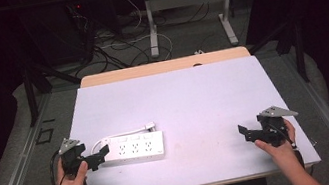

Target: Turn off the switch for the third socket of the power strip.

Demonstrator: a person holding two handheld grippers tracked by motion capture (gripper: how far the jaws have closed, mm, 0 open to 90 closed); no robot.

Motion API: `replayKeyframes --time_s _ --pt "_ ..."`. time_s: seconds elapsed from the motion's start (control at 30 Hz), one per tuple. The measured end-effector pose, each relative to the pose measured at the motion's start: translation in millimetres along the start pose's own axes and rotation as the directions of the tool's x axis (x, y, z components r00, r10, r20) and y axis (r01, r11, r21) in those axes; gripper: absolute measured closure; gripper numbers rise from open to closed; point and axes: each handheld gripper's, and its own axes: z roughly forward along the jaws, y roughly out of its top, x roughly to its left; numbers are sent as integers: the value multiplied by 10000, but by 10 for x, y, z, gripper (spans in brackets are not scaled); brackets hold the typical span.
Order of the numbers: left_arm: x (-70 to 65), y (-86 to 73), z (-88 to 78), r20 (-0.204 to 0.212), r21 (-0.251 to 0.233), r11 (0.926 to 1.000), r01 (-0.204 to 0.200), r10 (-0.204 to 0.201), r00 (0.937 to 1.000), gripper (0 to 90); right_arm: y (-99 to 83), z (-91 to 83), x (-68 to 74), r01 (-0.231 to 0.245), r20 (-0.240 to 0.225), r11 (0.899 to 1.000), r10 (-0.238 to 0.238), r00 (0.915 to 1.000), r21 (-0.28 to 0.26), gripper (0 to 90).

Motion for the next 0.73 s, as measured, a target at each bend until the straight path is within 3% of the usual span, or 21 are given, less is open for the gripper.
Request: replayKeyframes --time_s 0.73 --pt "34 -35 6 -42 -16 9999 153 -153 9999 19 1 27 -2 -1 -34 10000 1 10000 20 151"
